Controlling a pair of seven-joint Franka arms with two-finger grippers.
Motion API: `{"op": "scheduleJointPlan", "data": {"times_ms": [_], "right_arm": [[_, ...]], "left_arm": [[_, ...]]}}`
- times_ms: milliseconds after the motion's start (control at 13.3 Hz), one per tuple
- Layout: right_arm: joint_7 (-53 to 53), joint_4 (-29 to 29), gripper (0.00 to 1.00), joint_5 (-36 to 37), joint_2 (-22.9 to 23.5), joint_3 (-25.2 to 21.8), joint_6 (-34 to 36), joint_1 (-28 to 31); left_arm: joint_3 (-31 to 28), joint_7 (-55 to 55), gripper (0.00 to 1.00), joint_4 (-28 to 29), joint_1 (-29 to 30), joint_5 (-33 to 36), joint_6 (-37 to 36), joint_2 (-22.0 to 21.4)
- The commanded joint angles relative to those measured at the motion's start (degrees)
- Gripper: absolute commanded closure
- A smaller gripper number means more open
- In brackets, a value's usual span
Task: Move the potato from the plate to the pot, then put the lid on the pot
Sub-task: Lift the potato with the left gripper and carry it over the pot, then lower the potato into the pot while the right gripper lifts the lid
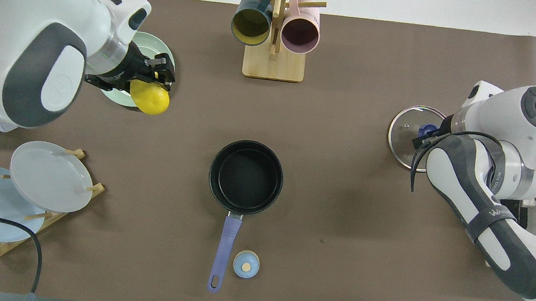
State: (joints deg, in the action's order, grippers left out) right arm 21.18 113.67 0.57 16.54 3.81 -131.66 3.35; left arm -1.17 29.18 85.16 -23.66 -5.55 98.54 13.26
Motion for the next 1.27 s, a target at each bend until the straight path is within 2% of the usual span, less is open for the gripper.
{"op": "scheduleJointPlan", "data": {"times_ms": [0,150,300,450,750,1200], "right_arm": [[1.67,0.07,0.68,-1.36,-1.16,0.23,2.37,0.35],[1.59,-2.39,0.83,-1.27,-1.34,0.32,6.48,-0.01],[1.24,-5.20,1.00,-1.36,-1.86,1.28,10.27,-0.88],[0.45,-8.36,1.00,-1.27,-1.96,1.81,13.79,-2.46],[-8.06,-18.20,1.00,-0.49,-0.38,1.81,23.98,-7.46],[-10.27,-19.71,1.00,-0.40,-0.20,1.81,25.76,-11.08]], "left_arm": [[-1.03,6.76,1.00,11.56,-7.96,-0.61,4.96,-5.59],[-1.03,8.96,1.00,22.63,-12.71,-0.61,15.31,-10.17],[-1.03,10.98,1.00,26.98,-15.97,-0.61,20.01,-10.63],[-1.12,13.70,1.00,28.56,-18.61,-0.61,25.96,-7.57],[-1.20,12.05,1.00,30.94,-18.88,0.10,31.78,-4.39],[-1.29,12.05,1.00,31.47,-21.42,3.25,34.78,0.89]]}}
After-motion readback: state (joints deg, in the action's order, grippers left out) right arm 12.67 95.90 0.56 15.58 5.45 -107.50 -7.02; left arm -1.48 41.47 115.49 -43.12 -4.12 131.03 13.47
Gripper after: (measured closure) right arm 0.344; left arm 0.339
